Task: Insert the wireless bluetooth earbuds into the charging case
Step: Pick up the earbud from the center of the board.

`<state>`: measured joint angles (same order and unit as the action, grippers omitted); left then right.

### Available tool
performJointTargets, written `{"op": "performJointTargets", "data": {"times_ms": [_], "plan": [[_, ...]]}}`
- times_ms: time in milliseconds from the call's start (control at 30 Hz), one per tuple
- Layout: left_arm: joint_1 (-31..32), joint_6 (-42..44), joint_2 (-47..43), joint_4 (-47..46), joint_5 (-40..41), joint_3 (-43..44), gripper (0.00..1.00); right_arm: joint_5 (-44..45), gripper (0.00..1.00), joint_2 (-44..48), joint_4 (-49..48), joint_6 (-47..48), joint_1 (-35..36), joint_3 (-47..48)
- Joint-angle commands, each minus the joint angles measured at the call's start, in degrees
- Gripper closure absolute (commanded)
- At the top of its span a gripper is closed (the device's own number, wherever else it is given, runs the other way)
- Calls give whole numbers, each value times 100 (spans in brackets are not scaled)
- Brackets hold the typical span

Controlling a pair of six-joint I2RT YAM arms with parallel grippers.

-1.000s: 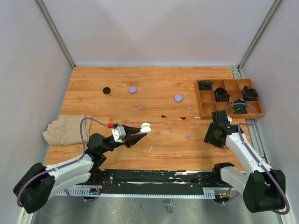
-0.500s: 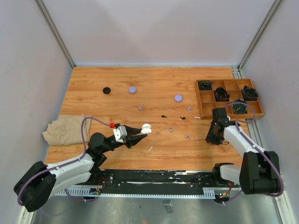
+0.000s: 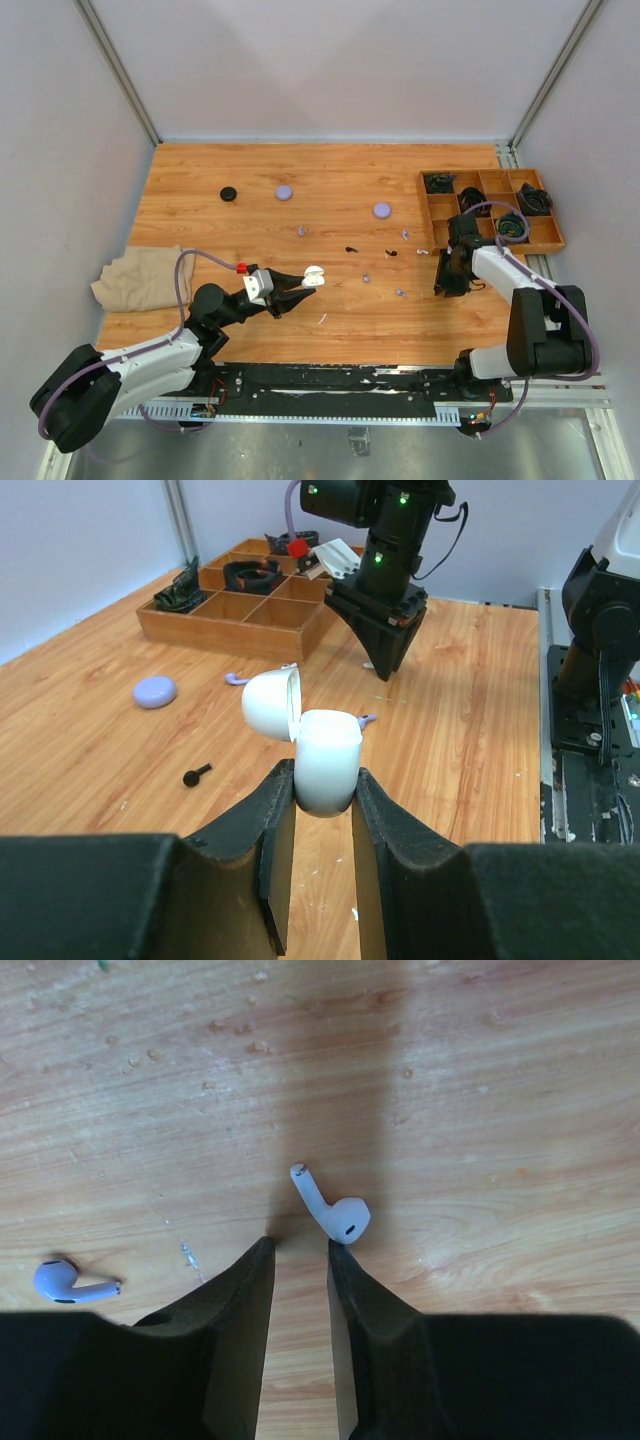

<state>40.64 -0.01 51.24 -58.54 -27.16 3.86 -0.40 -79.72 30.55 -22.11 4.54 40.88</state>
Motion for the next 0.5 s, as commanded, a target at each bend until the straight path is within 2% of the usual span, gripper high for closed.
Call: {"op": "performJointTargets", "data": {"times_ms": [0,200,467], "plan": [[23,19,13,-100,-71,177,100,187,69,156,353,321,68,282],[23,9,4,-104,-97,188,100,275,65,237,487,553,74,704],[23,10,-65,-54,-114,186,100,226,64,-386,104,655,74,895]]}}
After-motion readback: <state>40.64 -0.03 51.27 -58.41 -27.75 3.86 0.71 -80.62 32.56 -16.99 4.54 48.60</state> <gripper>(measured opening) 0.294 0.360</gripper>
